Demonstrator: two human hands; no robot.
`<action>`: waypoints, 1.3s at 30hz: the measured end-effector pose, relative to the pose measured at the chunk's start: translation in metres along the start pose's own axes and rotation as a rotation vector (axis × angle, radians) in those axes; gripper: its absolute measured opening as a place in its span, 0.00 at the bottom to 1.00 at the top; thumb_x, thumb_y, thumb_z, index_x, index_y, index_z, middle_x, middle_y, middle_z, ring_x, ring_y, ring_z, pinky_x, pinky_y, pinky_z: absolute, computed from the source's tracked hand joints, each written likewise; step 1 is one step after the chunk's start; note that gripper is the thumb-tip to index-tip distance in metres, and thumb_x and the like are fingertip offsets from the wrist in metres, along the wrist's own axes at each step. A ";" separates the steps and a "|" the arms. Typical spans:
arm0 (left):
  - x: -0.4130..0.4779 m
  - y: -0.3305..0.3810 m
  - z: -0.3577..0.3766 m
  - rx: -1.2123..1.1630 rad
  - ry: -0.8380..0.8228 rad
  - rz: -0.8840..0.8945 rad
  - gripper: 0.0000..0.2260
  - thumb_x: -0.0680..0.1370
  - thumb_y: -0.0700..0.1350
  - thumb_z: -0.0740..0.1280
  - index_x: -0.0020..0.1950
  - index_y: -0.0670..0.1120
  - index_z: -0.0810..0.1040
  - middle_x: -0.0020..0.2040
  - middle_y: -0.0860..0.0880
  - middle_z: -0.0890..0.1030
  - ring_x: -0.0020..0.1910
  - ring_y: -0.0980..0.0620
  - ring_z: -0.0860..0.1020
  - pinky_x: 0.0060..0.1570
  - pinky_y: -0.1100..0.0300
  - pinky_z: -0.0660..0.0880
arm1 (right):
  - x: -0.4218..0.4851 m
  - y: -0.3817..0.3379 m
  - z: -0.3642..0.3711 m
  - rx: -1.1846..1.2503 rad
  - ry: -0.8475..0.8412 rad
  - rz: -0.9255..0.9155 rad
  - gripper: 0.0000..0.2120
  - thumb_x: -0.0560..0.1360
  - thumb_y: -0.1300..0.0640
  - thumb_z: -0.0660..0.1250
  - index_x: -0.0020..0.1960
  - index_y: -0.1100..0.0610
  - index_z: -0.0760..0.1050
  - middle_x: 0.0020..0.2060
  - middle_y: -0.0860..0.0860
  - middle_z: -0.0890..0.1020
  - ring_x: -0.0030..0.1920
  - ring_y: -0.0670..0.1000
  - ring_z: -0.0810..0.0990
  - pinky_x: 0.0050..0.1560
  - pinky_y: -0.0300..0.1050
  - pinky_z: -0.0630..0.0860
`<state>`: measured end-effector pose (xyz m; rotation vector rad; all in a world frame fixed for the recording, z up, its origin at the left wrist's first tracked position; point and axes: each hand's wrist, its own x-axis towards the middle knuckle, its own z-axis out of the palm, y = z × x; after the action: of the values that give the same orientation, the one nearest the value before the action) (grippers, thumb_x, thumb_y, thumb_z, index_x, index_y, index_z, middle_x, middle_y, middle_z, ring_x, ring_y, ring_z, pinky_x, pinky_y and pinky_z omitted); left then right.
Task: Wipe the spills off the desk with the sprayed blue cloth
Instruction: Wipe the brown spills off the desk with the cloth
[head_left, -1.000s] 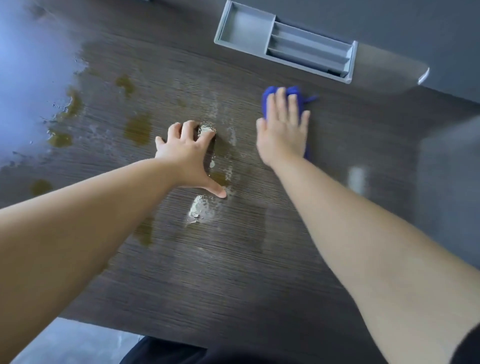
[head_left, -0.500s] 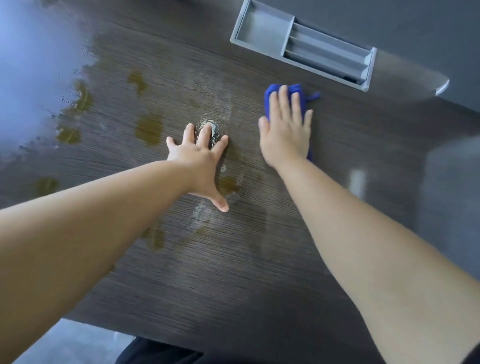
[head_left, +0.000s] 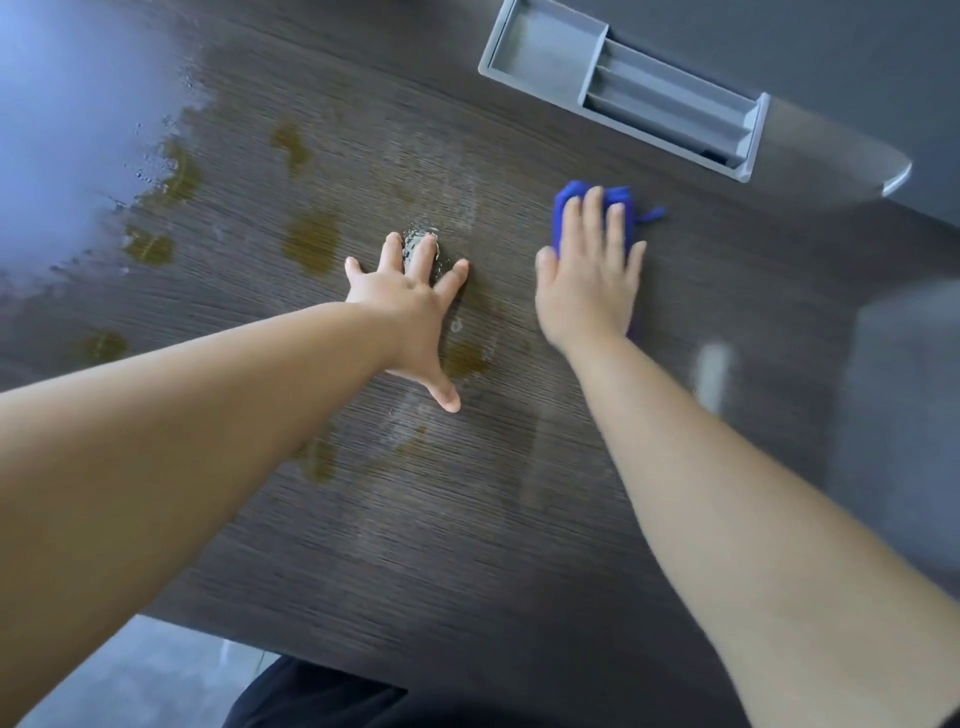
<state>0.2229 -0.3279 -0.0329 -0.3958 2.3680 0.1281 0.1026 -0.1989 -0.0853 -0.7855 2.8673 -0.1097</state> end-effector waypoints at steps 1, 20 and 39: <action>0.000 0.000 0.000 0.002 0.005 0.001 0.65 0.54 0.73 0.72 0.76 0.54 0.35 0.77 0.45 0.38 0.75 0.37 0.39 0.69 0.33 0.52 | -0.019 -0.003 0.003 -0.013 -0.011 -0.128 0.27 0.81 0.48 0.49 0.77 0.55 0.48 0.77 0.51 0.49 0.77 0.54 0.47 0.73 0.59 0.46; -0.005 -0.019 0.003 -0.206 0.207 0.060 0.41 0.70 0.59 0.67 0.77 0.53 0.50 0.76 0.50 0.54 0.74 0.45 0.52 0.64 0.45 0.65 | -0.104 0.044 0.004 -0.071 -0.100 -0.596 0.26 0.77 0.51 0.50 0.74 0.56 0.60 0.75 0.52 0.61 0.74 0.55 0.58 0.71 0.61 0.56; -0.062 -0.018 0.071 -0.173 0.295 -0.056 0.56 0.57 0.72 0.71 0.76 0.47 0.52 0.75 0.47 0.53 0.74 0.44 0.51 0.73 0.46 0.52 | -0.091 0.052 0.005 -0.083 -0.086 -0.480 0.27 0.79 0.45 0.50 0.76 0.54 0.58 0.76 0.51 0.58 0.75 0.55 0.56 0.71 0.65 0.56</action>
<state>0.3173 -0.3151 -0.0428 -0.5989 2.6421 0.2658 0.1548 -0.1075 -0.0829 -1.4411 2.5596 -0.0138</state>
